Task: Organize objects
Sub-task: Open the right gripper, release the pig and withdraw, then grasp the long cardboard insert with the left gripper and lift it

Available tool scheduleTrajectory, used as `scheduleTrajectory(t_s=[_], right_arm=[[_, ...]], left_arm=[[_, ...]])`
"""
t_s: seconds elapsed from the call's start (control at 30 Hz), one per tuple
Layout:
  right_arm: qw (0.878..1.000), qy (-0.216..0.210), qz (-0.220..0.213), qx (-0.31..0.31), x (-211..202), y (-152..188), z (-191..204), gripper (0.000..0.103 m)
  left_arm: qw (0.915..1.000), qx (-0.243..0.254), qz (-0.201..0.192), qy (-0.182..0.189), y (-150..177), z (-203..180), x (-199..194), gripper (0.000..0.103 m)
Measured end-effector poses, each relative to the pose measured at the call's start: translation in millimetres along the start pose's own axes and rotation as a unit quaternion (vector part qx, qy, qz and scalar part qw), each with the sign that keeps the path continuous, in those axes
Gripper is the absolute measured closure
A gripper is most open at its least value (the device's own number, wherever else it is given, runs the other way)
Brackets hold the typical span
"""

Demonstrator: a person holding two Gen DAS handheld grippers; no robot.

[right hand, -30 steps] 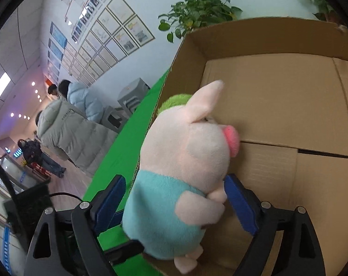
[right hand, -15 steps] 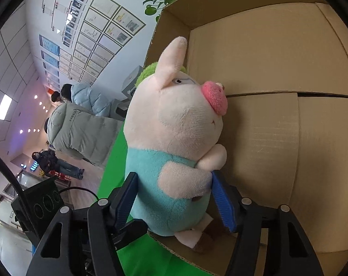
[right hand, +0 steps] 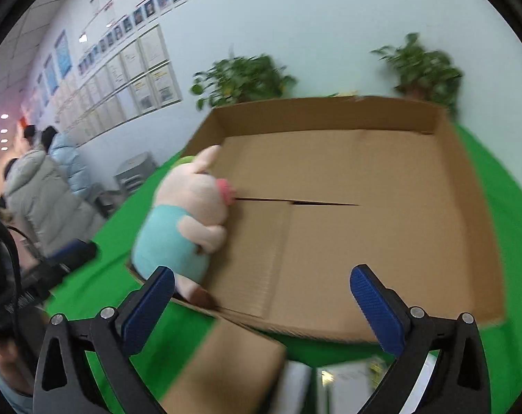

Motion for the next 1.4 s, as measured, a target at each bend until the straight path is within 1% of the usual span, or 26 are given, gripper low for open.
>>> scheduleTrajectory(t_s=[0.03,0.07,0.1,0.27,0.33,0.37,0.4,0.43,0.47,0.5,0.53,0.57,0.6,0.63,0.67,0.73,0.77,0.8,0.83,0.87,0.93,1.03,1.1,1.2,1.27,1.4], right_arm=[[1.000,0.029,-0.009,0.006,-13.6,9.5,-3.7,0.000],[0.999,0.043,-0.014,0.011,-24.0,16.4,-4.1,0.000],[0.998,0.051,-0.017,0.013,-37.2,24.1,-21.3,0.000],[0.996,0.087,-0.029,0.006,-81.8,54.0,-30.2,0.001],[0.996,0.084,-0.029,0.008,-99.8,65.1,-35.2,0.013],[0.996,0.083,-0.025,0.009,-106.6,70.2,-38.1,0.029],[0.996,0.084,-0.021,0.009,-110.6,75.4,-36.5,0.043],[0.996,0.086,-0.019,0.008,-116.0,80.0,-38.1,0.048],[0.996,0.087,-0.018,0.008,-127.0,90.9,-39.8,0.060],[0.996,0.086,-0.018,0.009,-136.3,102.4,-46.8,0.066],[0.996,0.087,-0.019,0.009,-142.9,106.1,-54.3,0.075],[0.996,0.088,-0.020,0.009,-148.6,109.6,-59.5,0.079],[0.996,0.086,-0.022,0.009,-152.0,115.0,-70.8,0.082],[0.996,0.084,-0.022,0.008,-157.5,120.4,-67.6,0.082],[0.996,0.083,-0.023,0.007,-157.9,121.3,-71.3,0.082],[0.997,0.080,-0.022,0.006,-159.7,125.7,-69.8,0.080],[0.997,0.078,-0.022,0.008,-161.9,129.2,-71.2,0.073],[0.997,0.078,-0.021,0.010,-161.5,129.9,-71.8,0.047],[0.997,0.074,-0.021,0.011,-159.1,128.5,-75.0,0.028],[0.997,0.067,-0.022,0.013,-157.1,128.7,-77.0,0.000],[0.998,0.048,-0.031,0.014,-152.0,123.3,-86.6,0.001],[1.000,0.017,-0.019,0.014,-145.1,123.8,-88.8,0.000],[0.999,-0.018,-0.012,0.023,-143.0,126.9,-90.5,0.000],[0.997,-0.080,-0.009,0.022,-142.8,129.7,-88.1,0.000],[0.993,-0.121,0.005,0.003,-140.0,132.1,-79.2,0.000],[0.974,-0.216,0.054,-0.032,-139.6,159.6,-50.4,0.000]], left_arm=[[0.9998,0.016,-0.009,-0.010,0.0,-10.8,-5.5,0.019],[0.9992,0.030,-0.015,-0.021,0.5,-22.1,-10.3,0.019],[0.9986,0.041,-0.020,-0.025,0.6,-34.0,-14.4,0.019],[0.9967,0.076,-0.026,-0.016,3.0,-73.7,-18.9,0.020],[0.9963,0.085,-0.016,-0.006,4.3,-85.0,-16.1,0.021],[0.9960,0.088,-0.015,-0.002,5.4,-88.2,-16.8,0.027],[0.9958,0.090,-0.014,0.005,6.4,-91.2,-17.6,0.049],[0.9957,0.091,-0.008,0.015,8.0,-93.5,-17.2,0.064],[0.9956,0.090,0.006,0.028,10.8,-94.2,-16.0,0.092],[0.9951,0.085,0.026,0.044,14.2,-95.5,-13.0,0.100],[0.9946,0.081,0.038,0.053,17.2,-95.8,-10.8,0.100],[0.9943,0.080,0.045,0.054,20.5,-96.4,-9.8,0.100],[0.9941,0.084,0.044,0.052,24.0,-97.7,-11.3,0.100],[0.9938,0.090,0.038,0.052,26.1,-99.9,-14.2,0.100],[0.9937,0.095,0.032,0.050,27.9,-101.7,-17.7,0.100],[0.9936,0.101,0.024,0.045,30.9,-105.7,-24.2,0.088],[0.9932,0.104,0.025,0.046,32.4,-107.0,-25.8,0.065],[0.9932,0.105,0.028,0.042,34.3,-108.5,-27.0,0.031],[0.9938,0.101,0.028,0.036,36.3,-107.5,-30.1,0.020],[0.9945,0.096,0.025,0.034,37.4,-105.4,-32.4,0.017],[0.9940,0.094,0.034,0.045,40.5,-102.3,-33.9,0.017],[0.9929,0.080,0.068,0.057,46.5,-93.6,-28.9,0.017],[0.9901,0.061,0.094,0.084,52.7,-86.6,-26.2,0.017],[0.9827,0.039,0.133,0.123,66.9,-77.6,-21.2,0.017],[0.9766,0.030,0.158,0.143,79.5,-74.5,-16.3,0.019],[0.9622,-0.005,0.209,0.175,107.1,-69.5,-4.2,0.025]])
Point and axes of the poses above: each gripper's, at about its wrist camera, not at the fingertips, and x roughly the way its jaws point, z to its left, y to its underside, the point moved 3 cm from there along x, roughly the way its jaws point, and after that the axes turned 5 degrees about -y, right-handed, at the moved point
